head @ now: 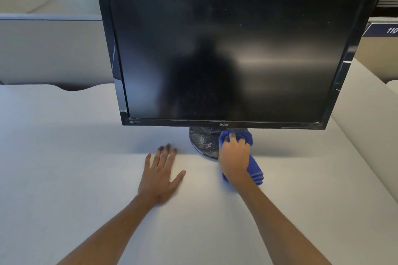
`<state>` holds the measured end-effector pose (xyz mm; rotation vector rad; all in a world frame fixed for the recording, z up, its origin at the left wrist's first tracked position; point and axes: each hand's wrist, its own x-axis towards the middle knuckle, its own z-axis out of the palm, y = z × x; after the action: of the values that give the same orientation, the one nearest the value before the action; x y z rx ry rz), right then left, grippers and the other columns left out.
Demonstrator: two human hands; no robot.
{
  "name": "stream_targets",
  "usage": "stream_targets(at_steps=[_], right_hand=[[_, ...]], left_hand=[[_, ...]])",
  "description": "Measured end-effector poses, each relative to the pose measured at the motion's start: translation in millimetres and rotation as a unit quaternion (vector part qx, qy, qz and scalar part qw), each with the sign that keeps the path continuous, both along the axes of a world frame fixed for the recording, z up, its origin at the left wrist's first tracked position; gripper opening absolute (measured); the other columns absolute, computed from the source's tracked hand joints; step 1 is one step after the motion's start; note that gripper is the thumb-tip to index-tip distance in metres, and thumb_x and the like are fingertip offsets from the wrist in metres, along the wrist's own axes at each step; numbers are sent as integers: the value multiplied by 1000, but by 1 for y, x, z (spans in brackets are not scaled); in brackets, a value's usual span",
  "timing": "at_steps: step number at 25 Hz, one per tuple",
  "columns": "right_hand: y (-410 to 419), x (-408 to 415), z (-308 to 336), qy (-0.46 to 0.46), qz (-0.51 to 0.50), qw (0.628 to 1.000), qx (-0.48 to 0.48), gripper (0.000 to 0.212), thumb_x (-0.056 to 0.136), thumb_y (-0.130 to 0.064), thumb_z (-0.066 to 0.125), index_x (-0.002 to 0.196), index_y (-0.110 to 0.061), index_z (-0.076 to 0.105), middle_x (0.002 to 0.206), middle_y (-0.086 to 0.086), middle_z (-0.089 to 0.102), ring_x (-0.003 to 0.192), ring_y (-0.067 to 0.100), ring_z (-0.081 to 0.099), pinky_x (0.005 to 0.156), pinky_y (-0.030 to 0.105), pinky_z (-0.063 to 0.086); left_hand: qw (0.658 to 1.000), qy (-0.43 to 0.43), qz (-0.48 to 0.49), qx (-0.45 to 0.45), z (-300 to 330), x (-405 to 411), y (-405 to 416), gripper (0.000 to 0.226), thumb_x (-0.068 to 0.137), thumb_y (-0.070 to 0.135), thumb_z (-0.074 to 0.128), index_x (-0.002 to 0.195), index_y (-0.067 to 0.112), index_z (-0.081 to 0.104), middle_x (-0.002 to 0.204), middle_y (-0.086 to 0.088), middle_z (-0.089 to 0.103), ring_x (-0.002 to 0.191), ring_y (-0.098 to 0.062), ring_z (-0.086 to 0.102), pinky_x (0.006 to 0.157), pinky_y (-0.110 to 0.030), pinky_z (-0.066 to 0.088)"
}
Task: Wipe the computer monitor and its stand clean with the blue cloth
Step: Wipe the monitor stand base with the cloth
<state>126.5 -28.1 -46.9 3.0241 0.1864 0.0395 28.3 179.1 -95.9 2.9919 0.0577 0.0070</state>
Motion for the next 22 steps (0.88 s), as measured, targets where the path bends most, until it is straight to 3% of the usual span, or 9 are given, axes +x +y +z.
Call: stream_targets(at_steps=[4,8,11,13,16,18,22], right_hand=[[49,-7,4,25,69,997,21,42,97,-26,48,136,-11,44,138,9,43,116,30,48,93,39,40],[53,-4,4,50,127,976,167,34,100,-27,41,130,-14,52,136,6,47,111,29,53,91,37,44],[2,-5,6,-18,40,957,285,31,102,-26,39,117,-11,61,121,9,56,98,27,59,84,33,48],[-34,-10,2,-17,-39,966,256,29,99,-23,46,123,-10,58,129,11,52,100,27,59,85,32,51],[-42,-16,-5,49,-96,983,151,46,97,-24,50,142,-21,41,147,13,36,116,28,53,90,32,51],[-24,-14,-4,49,-80,993,72,49,97,-25,49,144,-22,36,145,14,36,120,27,48,92,32,48],[27,-19,2,21,5,999,-45,32,97,-23,45,127,-14,50,126,14,48,108,26,51,84,33,43]], left_hand=[[1000,9,5,2,2,2,-1,72,92,66,13,152,30,-5,159,6,-17,147,-15,-15,119,-45,-7],[1000,14,2,-1,0,0,1,73,92,67,12,152,29,-4,160,6,-14,147,-15,-13,119,-46,-5],[1000,-1,-2,-13,0,1,3,73,92,67,15,153,28,3,160,6,-9,147,-16,-9,119,-46,-3],[1000,-8,-5,-16,0,1,3,72,92,66,16,153,28,5,161,5,-7,148,-16,-8,119,-47,-2],[1000,-11,-3,-20,0,1,1,72,92,65,16,153,28,4,161,5,-6,148,-16,-7,119,-47,-1],[1000,-6,-1,-15,1,1,0,72,92,66,14,153,29,2,161,5,-8,148,-16,-9,119,-47,-2],[1000,-2,3,-16,1,1,1,73,92,66,14,153,29,0,161,6,-10,147,-16,-10,119,-47,-2]])
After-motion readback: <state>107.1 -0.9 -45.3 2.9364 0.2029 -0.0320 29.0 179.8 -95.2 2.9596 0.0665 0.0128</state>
